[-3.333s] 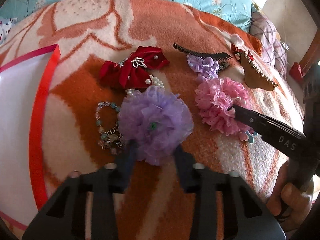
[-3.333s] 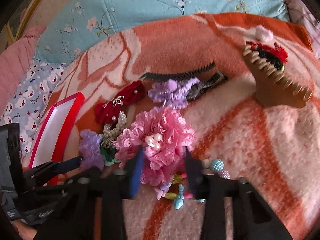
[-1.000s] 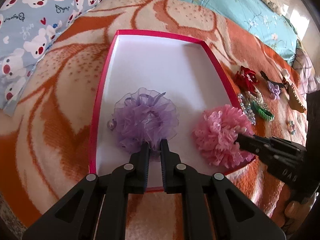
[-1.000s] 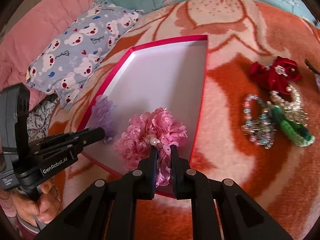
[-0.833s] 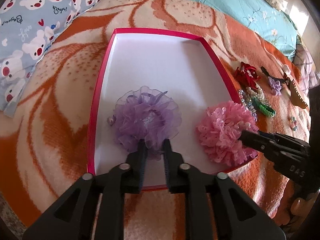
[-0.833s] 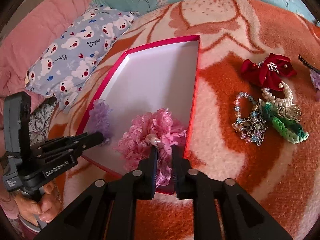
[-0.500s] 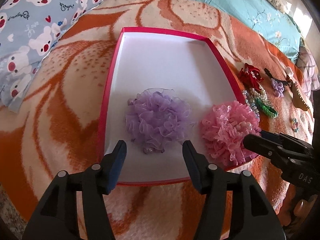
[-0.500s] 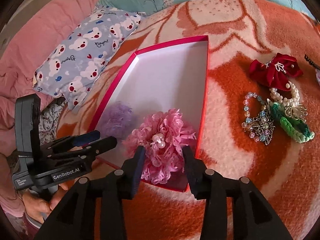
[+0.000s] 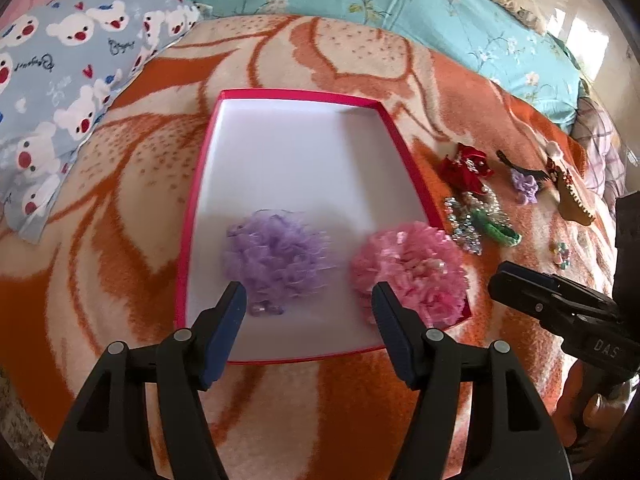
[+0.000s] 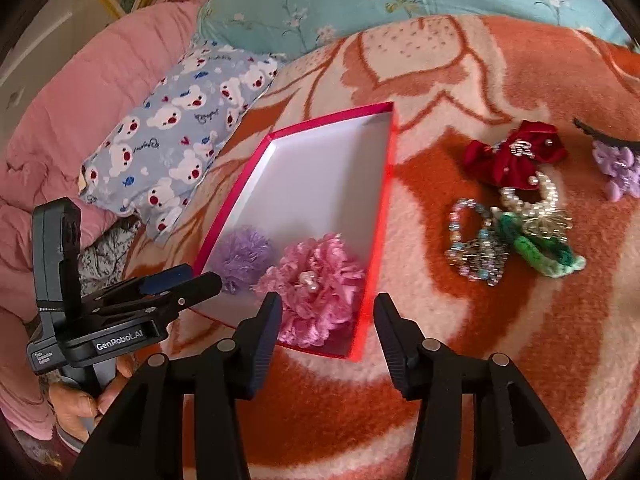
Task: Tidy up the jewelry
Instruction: 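Withdraw both tools from the box toward the remaining jewelry, then grasp the red velvet bow clip with the left tool while the right tool grasps the beaded bracelet, then carry the bow clip and beaded bracelet into the box and open both tools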
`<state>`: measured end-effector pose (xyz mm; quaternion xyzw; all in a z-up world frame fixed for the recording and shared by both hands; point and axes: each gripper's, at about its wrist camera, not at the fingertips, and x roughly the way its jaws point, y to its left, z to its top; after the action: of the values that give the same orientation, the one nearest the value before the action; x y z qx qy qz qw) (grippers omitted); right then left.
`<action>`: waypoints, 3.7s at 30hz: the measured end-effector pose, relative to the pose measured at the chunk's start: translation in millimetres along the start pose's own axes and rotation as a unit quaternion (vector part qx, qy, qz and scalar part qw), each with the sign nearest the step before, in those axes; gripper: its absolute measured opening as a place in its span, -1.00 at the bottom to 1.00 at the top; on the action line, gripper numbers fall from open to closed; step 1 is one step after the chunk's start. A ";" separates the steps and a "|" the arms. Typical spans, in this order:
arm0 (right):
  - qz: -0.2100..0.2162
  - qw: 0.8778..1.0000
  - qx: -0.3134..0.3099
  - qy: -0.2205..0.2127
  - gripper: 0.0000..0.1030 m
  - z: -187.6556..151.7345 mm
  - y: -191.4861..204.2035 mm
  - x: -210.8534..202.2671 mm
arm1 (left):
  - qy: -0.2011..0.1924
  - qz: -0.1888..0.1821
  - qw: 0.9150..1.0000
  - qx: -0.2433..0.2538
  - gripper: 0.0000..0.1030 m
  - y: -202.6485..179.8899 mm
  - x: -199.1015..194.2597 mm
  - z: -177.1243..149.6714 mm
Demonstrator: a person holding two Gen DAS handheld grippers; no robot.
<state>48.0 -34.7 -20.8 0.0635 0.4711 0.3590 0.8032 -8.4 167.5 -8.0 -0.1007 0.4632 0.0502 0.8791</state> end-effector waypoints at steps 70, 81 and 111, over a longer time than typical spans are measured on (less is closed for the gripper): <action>-0.193 0.972 0.109 -0.081 -0.85 28.1 -198.8 -80.4 | 0.097 -0.070 0.975 0.189 -0.18 -226.3 197.5 134.2; -0.148 0.977 0.109 -0.110 -0.85 40.6 -182.9 -99.0 | 0.058 -0.108 0.980 0.156 -0.31 -199.4 130.5 125.0; -0.022 0.996 0.007 -0.082 -0.85 112.9 -36.9 -5.4 | -0.011 -0.042 0.999 0.004 -0.31 -4.5 51.4 115.3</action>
<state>156.1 -38.6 28.7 0.0879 0.4076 0.3312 0.8464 114.3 188.6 13.7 -0.1159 0.4488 0.0121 0.8860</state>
